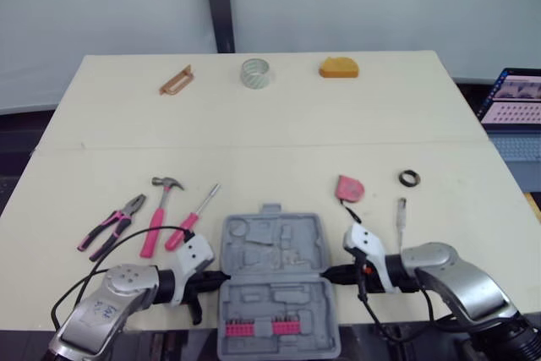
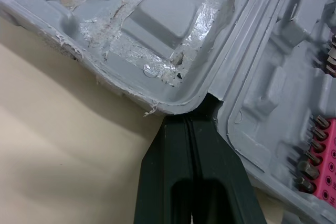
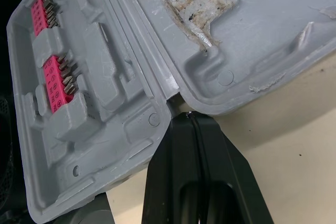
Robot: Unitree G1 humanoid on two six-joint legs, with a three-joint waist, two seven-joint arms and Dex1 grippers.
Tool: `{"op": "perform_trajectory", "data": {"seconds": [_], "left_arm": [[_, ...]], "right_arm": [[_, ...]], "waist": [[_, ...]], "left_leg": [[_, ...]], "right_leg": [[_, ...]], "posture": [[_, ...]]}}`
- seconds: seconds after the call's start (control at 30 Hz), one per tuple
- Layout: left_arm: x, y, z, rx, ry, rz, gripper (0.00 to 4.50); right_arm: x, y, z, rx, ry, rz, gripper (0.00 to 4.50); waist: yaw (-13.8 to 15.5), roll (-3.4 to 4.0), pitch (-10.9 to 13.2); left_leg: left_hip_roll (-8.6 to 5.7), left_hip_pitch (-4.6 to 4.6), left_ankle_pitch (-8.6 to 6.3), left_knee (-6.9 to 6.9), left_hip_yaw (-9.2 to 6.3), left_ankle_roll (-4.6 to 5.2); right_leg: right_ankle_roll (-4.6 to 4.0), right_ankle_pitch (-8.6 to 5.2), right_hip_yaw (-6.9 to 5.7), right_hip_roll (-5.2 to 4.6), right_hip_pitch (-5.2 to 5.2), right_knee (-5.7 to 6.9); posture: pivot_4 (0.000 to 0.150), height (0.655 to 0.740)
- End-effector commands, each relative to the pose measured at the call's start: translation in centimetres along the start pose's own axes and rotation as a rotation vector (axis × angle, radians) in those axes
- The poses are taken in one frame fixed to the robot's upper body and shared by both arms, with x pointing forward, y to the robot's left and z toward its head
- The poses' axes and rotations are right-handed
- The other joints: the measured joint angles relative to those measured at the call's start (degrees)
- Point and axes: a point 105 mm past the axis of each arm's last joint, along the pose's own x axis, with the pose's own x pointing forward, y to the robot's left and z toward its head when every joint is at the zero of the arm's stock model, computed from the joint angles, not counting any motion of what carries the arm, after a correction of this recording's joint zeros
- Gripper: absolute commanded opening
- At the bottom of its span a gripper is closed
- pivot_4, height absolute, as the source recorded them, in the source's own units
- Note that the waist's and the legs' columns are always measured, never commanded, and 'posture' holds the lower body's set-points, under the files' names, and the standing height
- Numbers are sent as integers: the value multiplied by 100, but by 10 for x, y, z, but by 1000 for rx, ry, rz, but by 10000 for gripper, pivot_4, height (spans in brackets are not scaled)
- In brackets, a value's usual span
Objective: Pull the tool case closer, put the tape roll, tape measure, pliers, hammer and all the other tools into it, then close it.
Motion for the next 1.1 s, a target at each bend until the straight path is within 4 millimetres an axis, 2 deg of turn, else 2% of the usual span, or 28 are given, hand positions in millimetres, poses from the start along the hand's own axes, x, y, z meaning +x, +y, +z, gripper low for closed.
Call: {"op": "perform_trajectory", "data": {"seconds": [0.03,0.83,0.9,1.0,1.1], "left_arm": [[4,-11,-9,-30,27,-50,0],[-14,10,-14,-43,30,38,0],[-21,13,-12,-50,16,55,0],[-42,20,-1,-71,-50,99,0],[-76,35,7,-105,-126,191,8658]], "right_arm": [[3,12,6,-31,-24,58,413],[-20,-10,-4,-4,-9,-37,413],[-27,-13,-1,7,-43,-61,413],[-48,-17,7,40,-136,-85,413],[-80,-27,10,104,-225,-157,0]], "waist": [[1,0,0],[28,0,0],[34,0,0],[39,-1,1],[78,-8,6]], "left_leg": [[0,0,0,0,0,0],[1,0,0,0,1,0],[1,-1,0,0,2,0],[2,-3,0,0,2,0],[2,-7,-1,2,1,1]], "right_leg": [[0,0,0,0,0,0],[0,0,0,2,1,-6],[0,0,0,2,1,-6],[0,0,0,3,1,-8],[0,0,0,3,0,-11]], "posture": [[1500,7400],[1500,7400],[1500,7400],[1500,7400],[1500,7400]]}}
